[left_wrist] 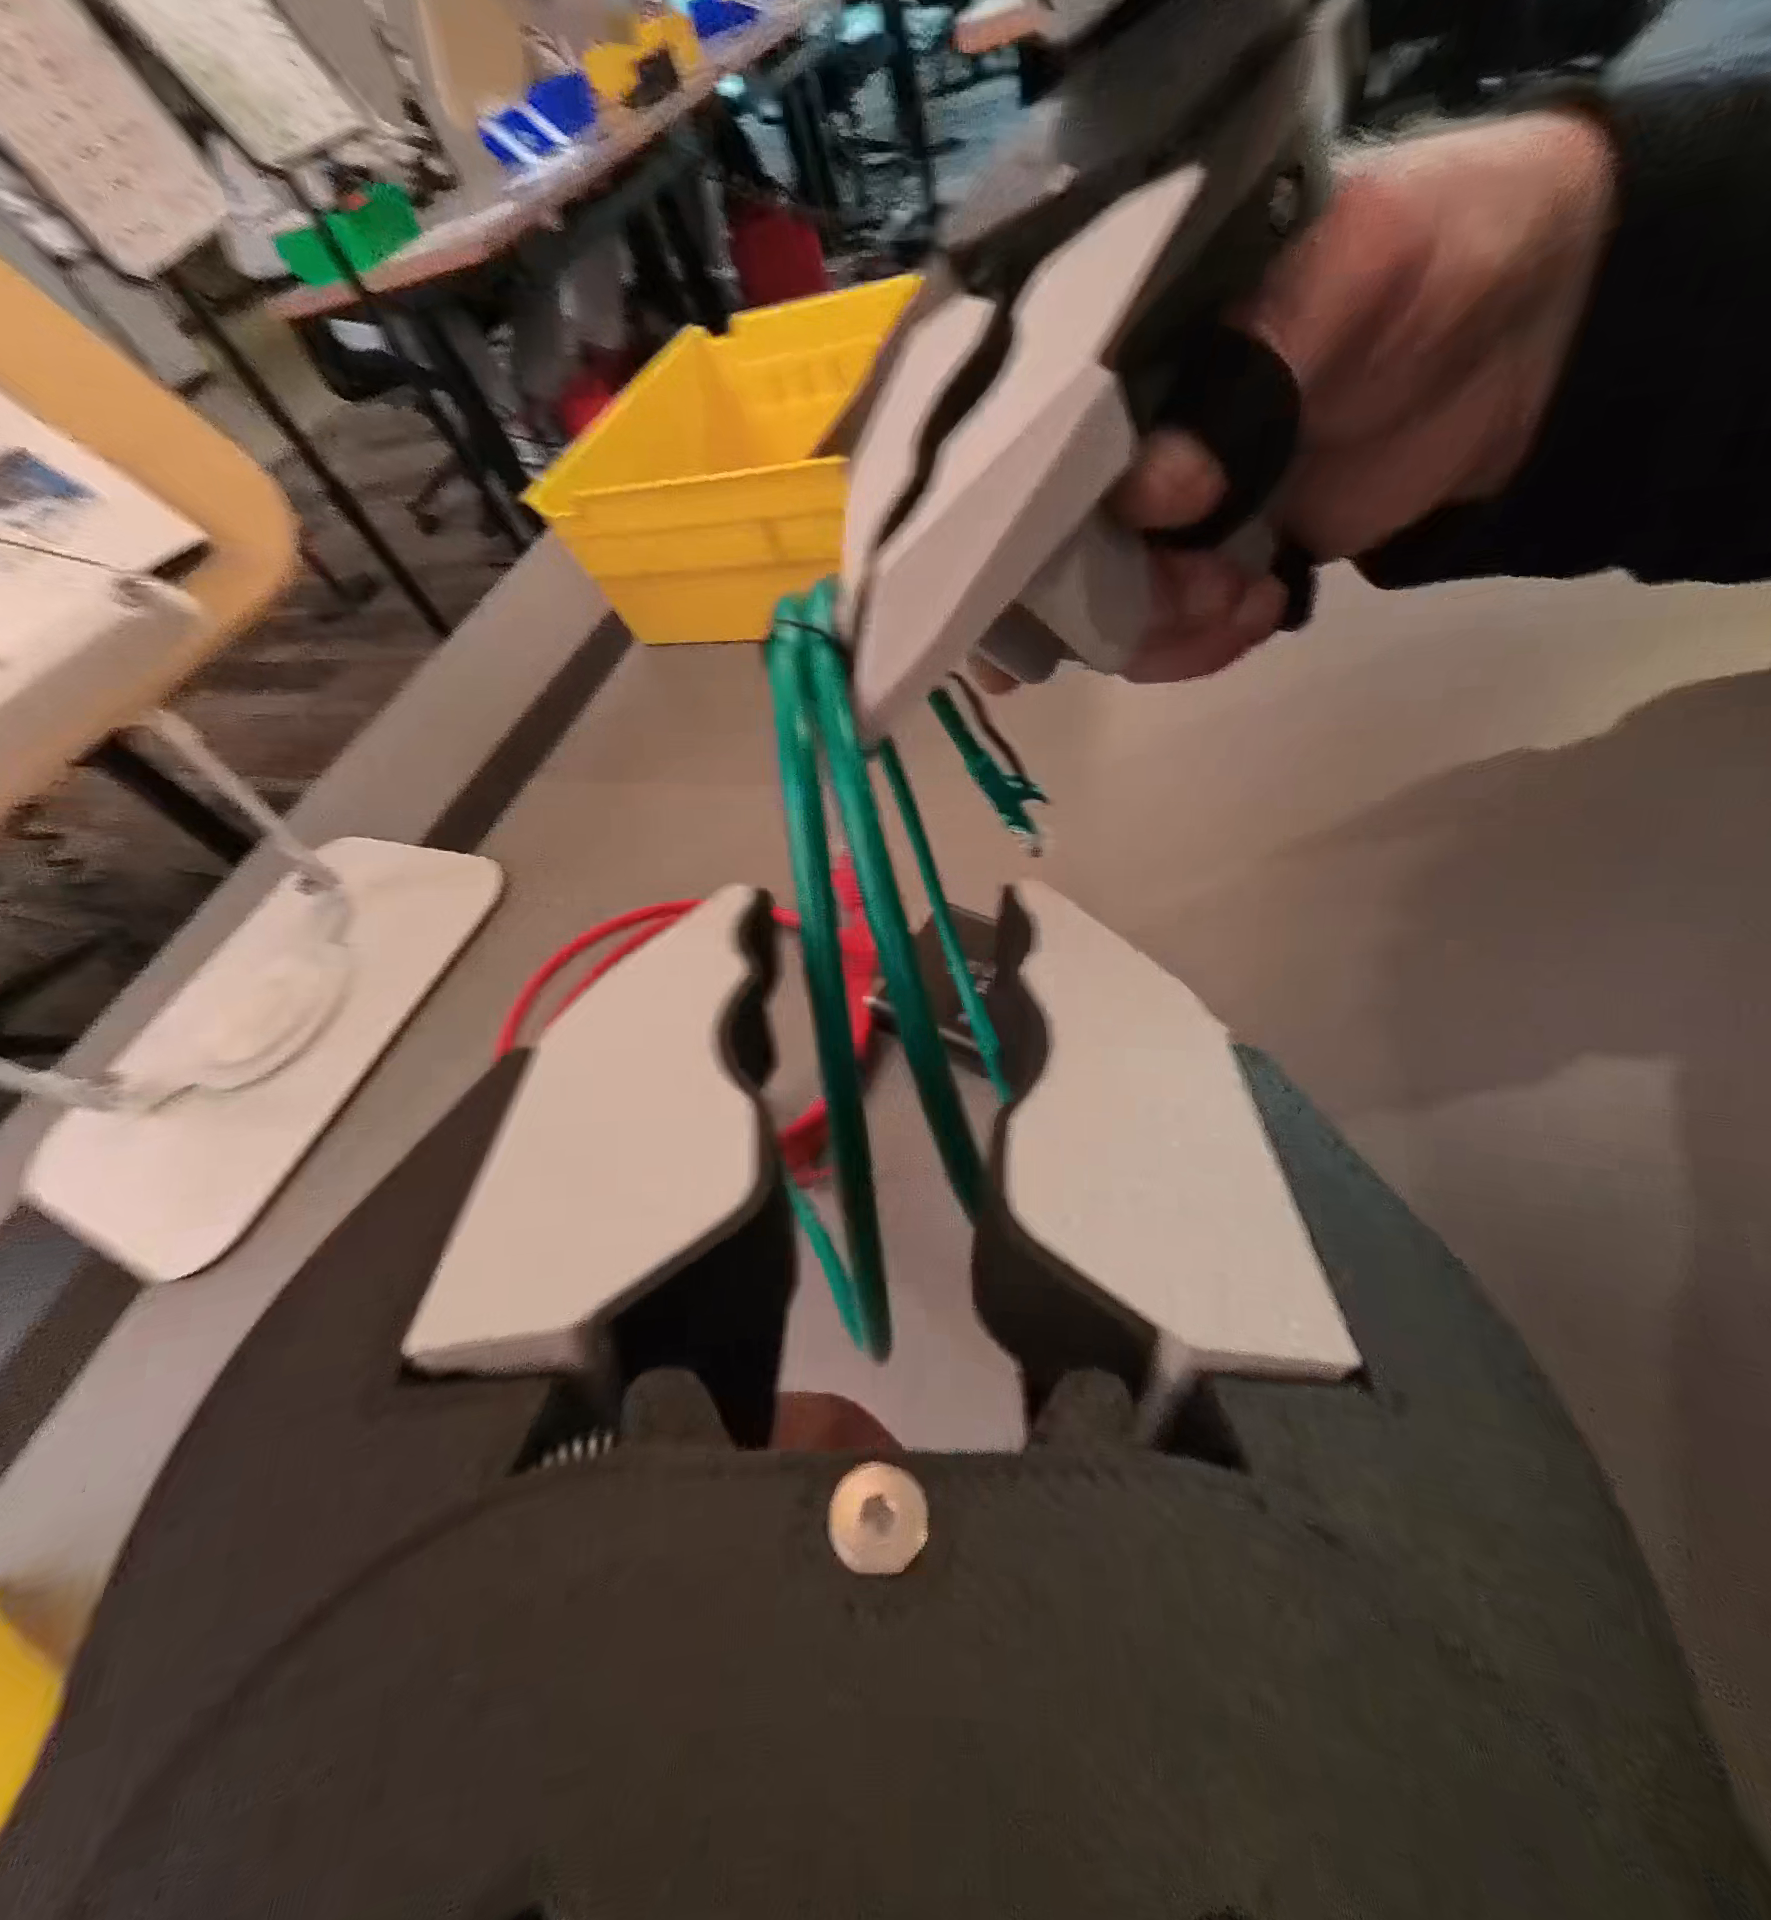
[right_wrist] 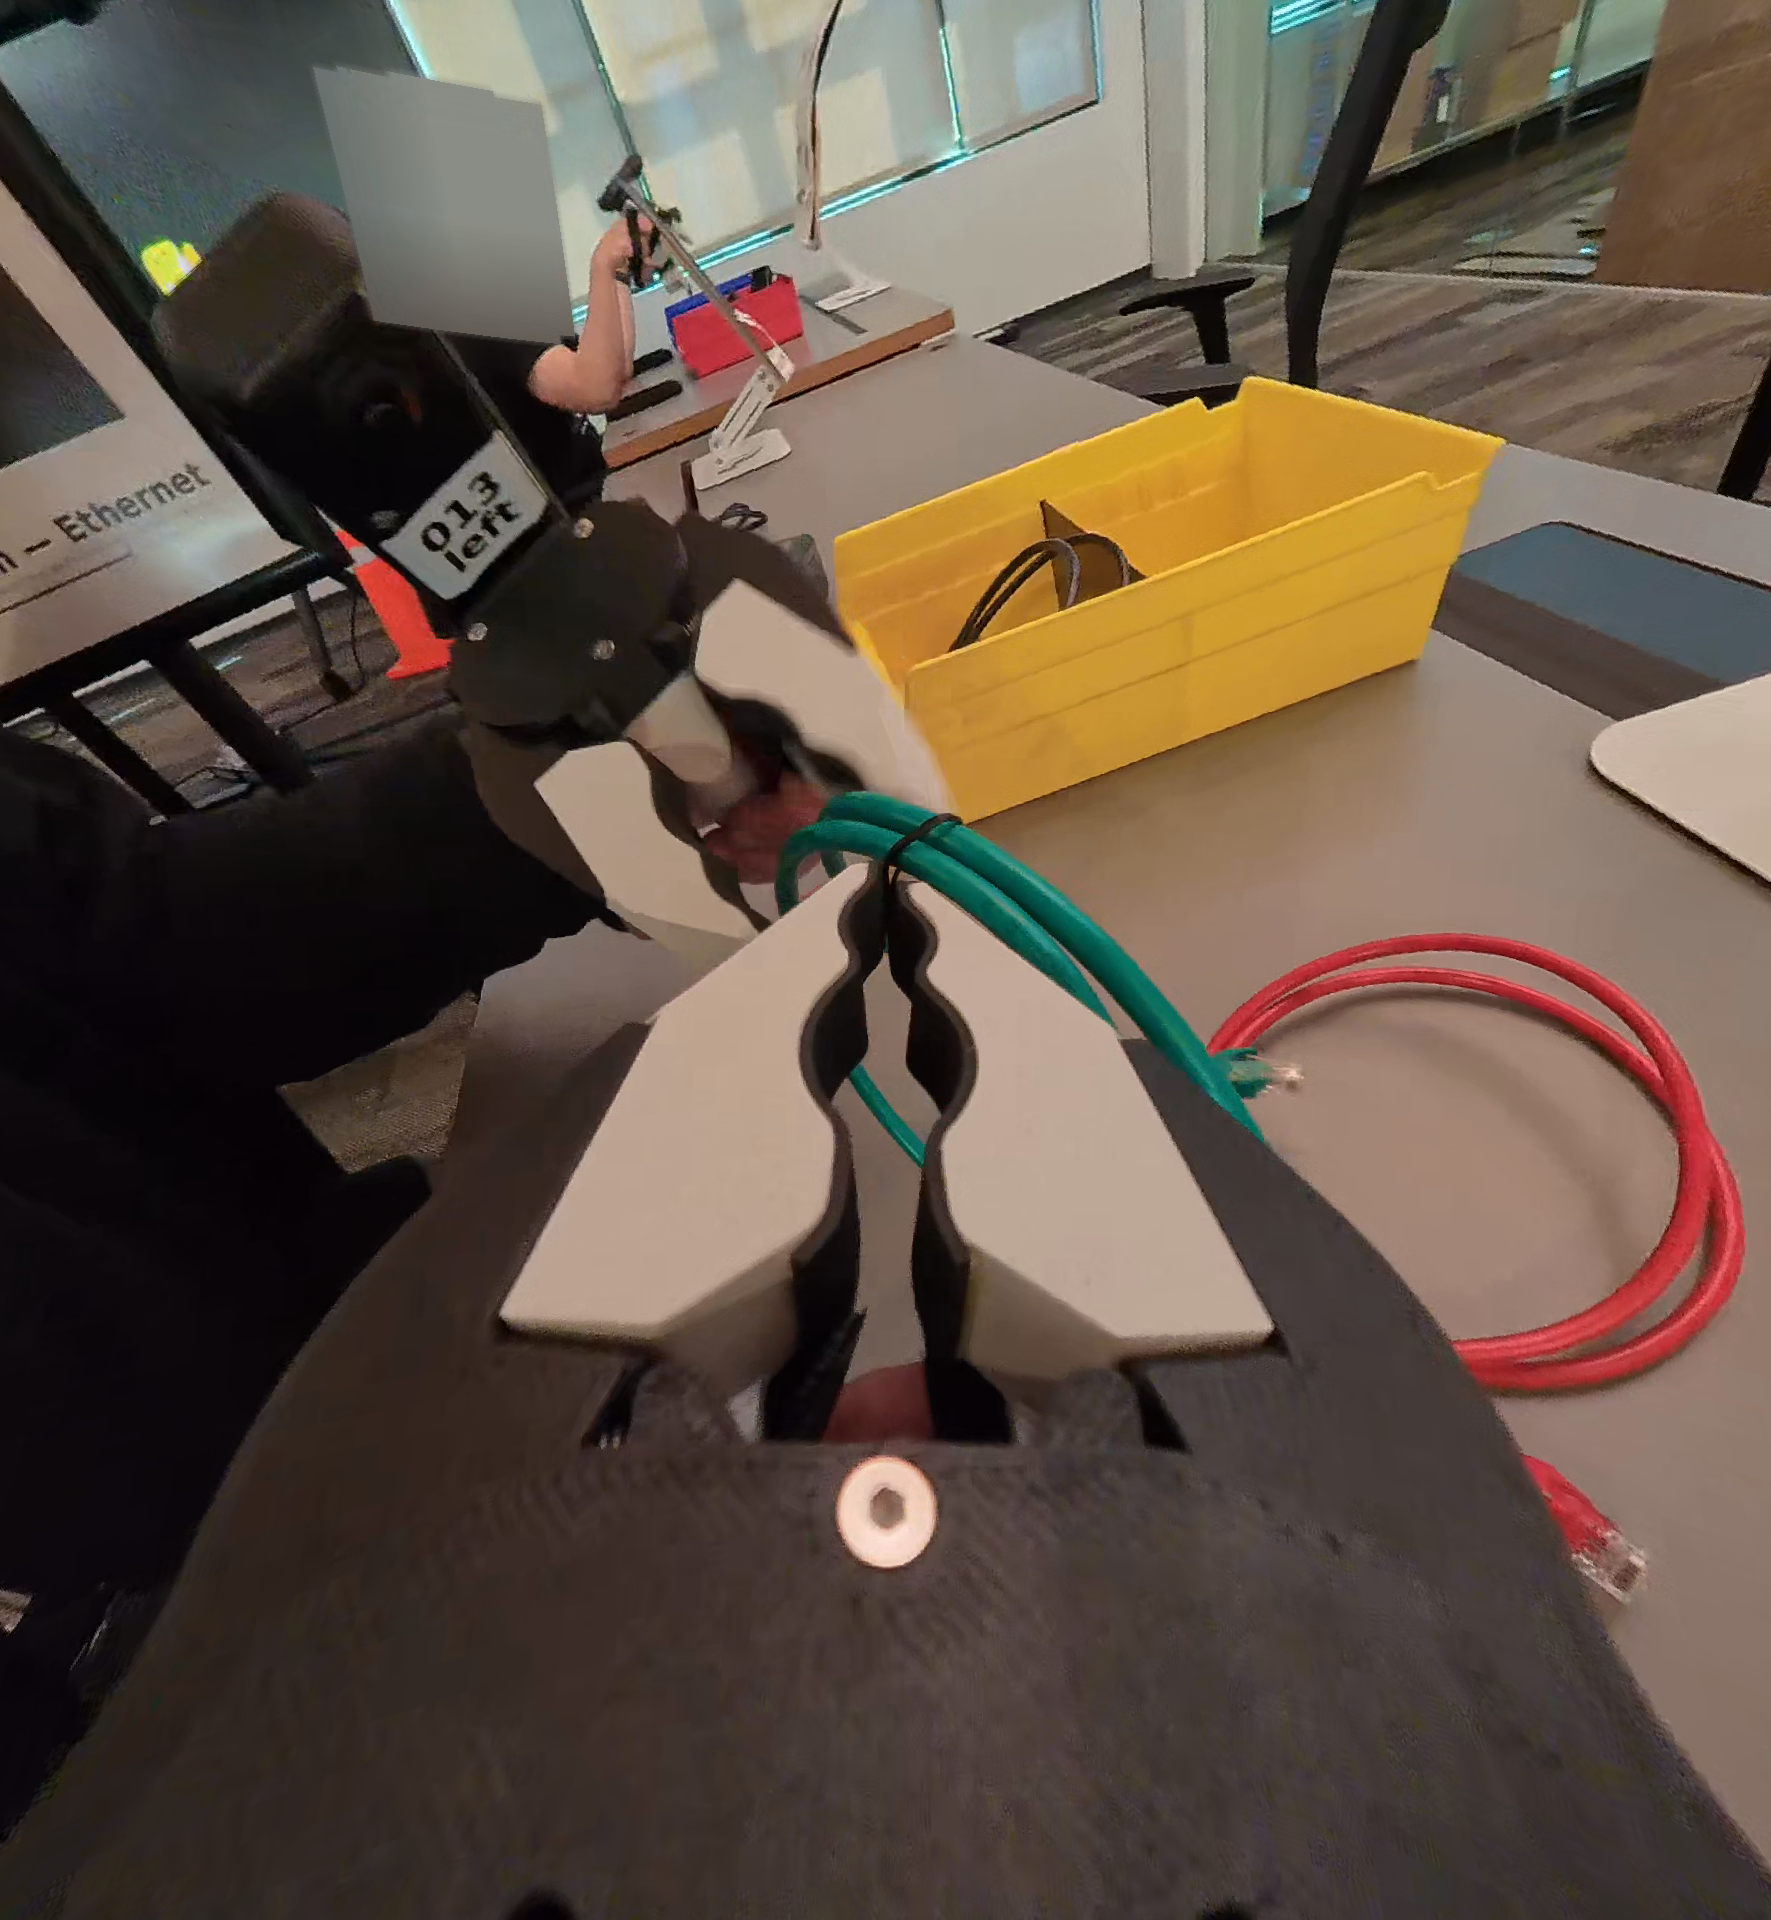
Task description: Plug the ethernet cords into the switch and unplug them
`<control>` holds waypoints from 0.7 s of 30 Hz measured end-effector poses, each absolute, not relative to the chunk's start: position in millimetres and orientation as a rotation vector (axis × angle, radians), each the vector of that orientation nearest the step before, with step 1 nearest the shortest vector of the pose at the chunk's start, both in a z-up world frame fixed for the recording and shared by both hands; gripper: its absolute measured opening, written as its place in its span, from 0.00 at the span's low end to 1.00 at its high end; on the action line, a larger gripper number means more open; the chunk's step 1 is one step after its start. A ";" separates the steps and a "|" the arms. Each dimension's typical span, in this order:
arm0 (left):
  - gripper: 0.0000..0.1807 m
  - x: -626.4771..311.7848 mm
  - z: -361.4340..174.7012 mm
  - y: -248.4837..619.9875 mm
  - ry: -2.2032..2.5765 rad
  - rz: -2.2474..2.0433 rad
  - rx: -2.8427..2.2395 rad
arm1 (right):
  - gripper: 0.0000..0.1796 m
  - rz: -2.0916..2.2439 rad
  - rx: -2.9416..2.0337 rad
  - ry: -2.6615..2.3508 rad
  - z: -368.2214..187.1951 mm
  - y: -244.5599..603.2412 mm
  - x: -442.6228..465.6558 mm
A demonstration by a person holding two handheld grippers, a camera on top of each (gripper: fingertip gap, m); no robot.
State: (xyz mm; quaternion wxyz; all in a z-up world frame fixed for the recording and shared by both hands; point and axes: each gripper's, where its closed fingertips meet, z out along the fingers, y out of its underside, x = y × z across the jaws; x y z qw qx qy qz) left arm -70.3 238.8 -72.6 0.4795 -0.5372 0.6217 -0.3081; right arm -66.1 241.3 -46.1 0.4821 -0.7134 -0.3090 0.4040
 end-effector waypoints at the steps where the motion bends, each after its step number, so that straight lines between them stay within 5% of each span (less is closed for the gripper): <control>1: 0.13 -69.0 -77.9 233.2 1.560 -0.771 -1.319 | 0.00 0.986 -1.734 -0.763 -45.0 240.0 -66.1; 12: 0.06 -62.0 -68.7 212.6 1.524 -1.101 -1.403 | 0.00 0.682 -1.771 -0.871 -53.2 247.2 -56.1; 21: 0.19 -48.7 -35.4 187.5 1.398 -1.453 -1.363 | 0.00 0.325 -1.745 -0.942 -49.9 257.3 -44.6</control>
